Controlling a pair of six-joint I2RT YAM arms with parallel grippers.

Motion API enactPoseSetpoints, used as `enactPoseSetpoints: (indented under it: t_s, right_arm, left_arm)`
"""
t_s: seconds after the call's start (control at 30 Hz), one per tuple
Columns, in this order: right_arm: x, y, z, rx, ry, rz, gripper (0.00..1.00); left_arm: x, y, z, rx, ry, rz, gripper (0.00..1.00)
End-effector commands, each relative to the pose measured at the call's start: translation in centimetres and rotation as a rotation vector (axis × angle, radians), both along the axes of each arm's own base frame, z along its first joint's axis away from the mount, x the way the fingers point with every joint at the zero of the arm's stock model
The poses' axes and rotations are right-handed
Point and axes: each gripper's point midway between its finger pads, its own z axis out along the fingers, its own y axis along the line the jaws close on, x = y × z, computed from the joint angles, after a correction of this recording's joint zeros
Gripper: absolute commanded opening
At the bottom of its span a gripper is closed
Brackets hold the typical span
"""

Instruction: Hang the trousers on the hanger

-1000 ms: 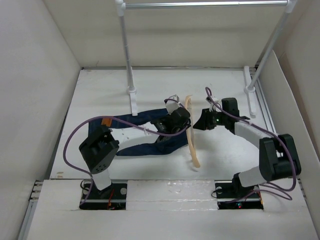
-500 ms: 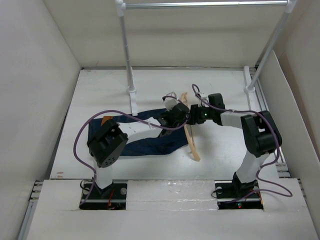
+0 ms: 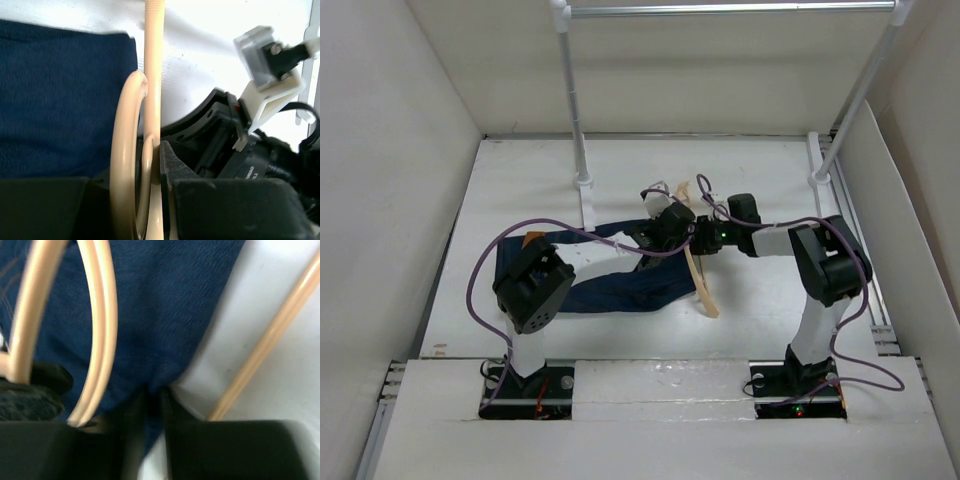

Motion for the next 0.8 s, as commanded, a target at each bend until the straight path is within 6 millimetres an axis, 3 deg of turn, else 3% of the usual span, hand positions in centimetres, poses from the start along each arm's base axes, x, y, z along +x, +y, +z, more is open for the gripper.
enactPoseSetpoints:
  t_s: [0.0, 0.1, 0.33, 0.43, 0.7, 0.77]
  right_arm:
    - [-1.3, 0.9, 0.3, 0.074, 0.023, 0.046, 0.12]
    - [-0.5, 0.3, 1.9, 0.101, -0.012, 0.030, 0.00]
    - [2.2, -4.3, 8.1, 0.145, -0.139, -0.096, 0.00]
    - [2.3, -5.7, 8.2, 0.121, -0.132, -0.114, 0.00]
    - [2.3, -12.9, 5.6, 0.014, -0.089, -0.261, 0.00]
    - [1.9, -14.3, 4.9, -0.029, -0.078, -0.282, 0.00]
  left_arm:
    - [-0.3, 0.5, -0.4, 0.015, 0.010, -0.010, 0.00]
    - [-0.5, 0.9, -0.3, 0.021, 0.008, -0.006, 0.00]
    - [-0.7, 4.3, -1.0, 0.063, 0.018, 0.016, 0.00]
    - [-1.4, 5.3, -1.2, 0.086, 0.017, 0.006, 0.00]
    - [-2.9, 9.0, -1.5, 0.171, 0.017, 0.020, 0.00]
    - [-3.5, 10.4, -0.4, 0.179, -0.002, 0.021, 0.00]
